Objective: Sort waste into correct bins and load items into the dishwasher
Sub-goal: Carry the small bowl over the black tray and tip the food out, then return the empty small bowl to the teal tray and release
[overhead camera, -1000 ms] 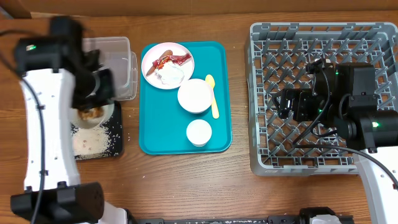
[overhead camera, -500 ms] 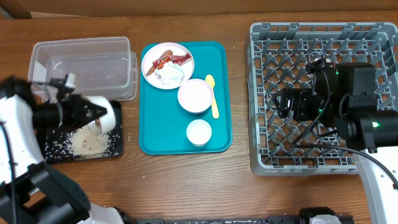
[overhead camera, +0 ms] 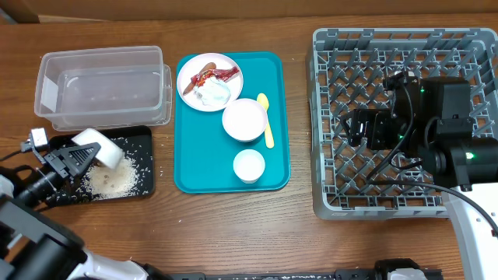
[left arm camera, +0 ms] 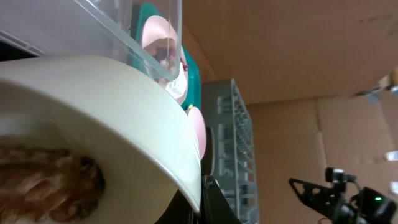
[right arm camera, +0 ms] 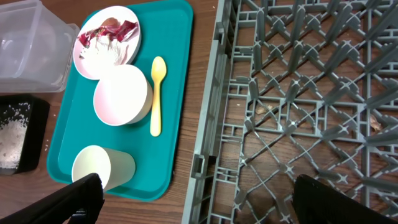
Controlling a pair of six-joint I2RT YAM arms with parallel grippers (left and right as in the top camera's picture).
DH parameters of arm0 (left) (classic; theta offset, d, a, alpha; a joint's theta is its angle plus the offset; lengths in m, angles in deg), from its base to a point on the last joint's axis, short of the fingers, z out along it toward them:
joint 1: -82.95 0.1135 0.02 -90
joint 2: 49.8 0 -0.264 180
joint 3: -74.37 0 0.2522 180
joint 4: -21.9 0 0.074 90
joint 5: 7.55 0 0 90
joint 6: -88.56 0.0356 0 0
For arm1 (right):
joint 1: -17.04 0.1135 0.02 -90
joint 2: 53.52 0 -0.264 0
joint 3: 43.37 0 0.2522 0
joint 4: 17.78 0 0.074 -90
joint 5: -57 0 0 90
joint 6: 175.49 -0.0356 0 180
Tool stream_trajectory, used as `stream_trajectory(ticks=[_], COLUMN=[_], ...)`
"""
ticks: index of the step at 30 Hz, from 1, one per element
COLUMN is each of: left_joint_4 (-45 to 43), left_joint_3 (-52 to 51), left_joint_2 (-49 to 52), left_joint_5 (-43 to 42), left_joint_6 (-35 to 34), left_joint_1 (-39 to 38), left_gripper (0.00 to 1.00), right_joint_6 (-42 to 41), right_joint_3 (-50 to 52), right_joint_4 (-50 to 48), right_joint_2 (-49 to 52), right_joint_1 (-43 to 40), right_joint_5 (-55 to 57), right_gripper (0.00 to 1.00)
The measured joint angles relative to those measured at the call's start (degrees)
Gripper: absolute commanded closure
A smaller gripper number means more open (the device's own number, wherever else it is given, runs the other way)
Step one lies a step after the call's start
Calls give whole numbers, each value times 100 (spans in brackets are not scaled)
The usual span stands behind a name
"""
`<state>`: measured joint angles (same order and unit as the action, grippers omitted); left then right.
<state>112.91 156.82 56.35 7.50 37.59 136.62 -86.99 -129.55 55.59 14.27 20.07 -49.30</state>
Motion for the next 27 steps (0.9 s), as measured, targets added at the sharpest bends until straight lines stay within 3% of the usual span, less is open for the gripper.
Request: stream_trajectory(ticks=[7, 14, 18, 23, 27], left_joint_4=[238, 651, 1519, 1923, 1897], left_joint_3=[-11, -15, 39, 304, 629], left_joint_2=[715, 754, 745, 310, -466], left_joint_5=[-723, -1174, -1250, -1235, -1189], left_joint_6=[50, 203, 855, 1705, 2037], left_joint_1=[0, -7, -96, -686, -1707], left_gripper=[96, 96, 96, 96, 96], right_joint_6=[0, 0, 0, 2, 0], right_joint_3=[0, 0, 0, 0, 0], right_joint_4=[2, 4, 2, -2, -7], right_joint_2=[0, 0, 0, 0, 0], right_joint_1=[0, 0, 0, 0, 0], right_joint_5=[0, 0, 0, 0, -2], right_gripper=[0, 0, 0, 0, 0])
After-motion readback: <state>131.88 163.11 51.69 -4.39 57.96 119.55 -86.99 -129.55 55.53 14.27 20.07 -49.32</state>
